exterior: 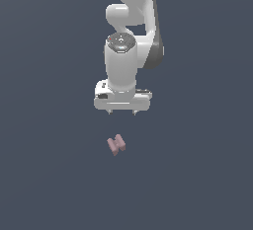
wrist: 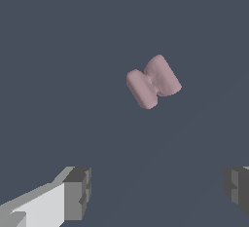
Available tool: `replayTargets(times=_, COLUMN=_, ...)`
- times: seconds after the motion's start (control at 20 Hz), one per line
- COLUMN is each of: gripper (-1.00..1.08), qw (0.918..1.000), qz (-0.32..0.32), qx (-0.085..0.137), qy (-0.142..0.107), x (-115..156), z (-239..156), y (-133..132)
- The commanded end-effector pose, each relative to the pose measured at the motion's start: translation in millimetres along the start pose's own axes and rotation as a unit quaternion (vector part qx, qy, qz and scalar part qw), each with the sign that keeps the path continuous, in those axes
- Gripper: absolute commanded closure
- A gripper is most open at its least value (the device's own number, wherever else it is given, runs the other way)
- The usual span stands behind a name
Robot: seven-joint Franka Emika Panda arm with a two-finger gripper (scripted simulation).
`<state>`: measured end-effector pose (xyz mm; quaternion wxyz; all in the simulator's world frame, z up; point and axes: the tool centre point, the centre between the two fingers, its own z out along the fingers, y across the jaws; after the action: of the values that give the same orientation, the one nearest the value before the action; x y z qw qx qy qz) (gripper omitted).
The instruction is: Pick up the object and move it to a goal position.
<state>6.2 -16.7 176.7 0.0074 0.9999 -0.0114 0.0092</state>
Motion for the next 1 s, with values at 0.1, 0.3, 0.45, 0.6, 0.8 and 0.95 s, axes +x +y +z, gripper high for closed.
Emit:
replayTargets(times=0.1, gripper=-0.92, qw=1.0, qz=-0.004, qx=0.0, qy=0.001, x=0.6, z=-0.9, y=-2.6)
replayTargets(times=0.3, gripper=-0.92, qw=0.9994, qz=-0.032, qx=-0.002, qy=0.01, x=4.5, z=-7.7, y=-21.3)
replayTargets(times=0.45, gripper=-0.92, qw=0.9989, qz=-0.044, qx=-0.003, qy=0.014, x=5.4, z=-11.7, y=-30.7)
replayTargets(times=0.6, gripper=-0.92, qw=0.999, qz=-0.043, qx=-0.003, qy=0.013, x=5.3, z=-11.4, y=-29.9)
replayTargets(times=0.8, gripper=-0.92, qw=0.9987, qz=-0.049, qx=-0.003, qy=0.012, x=7.9, z=-8.7, y=-28.1)
replayTargets(times=0.95, gripper=-0.92, qw=0.9981, qz=-0.061, qx=-0.003, qy=0.012, x=12.1, z=-4.9, y=-26.3)
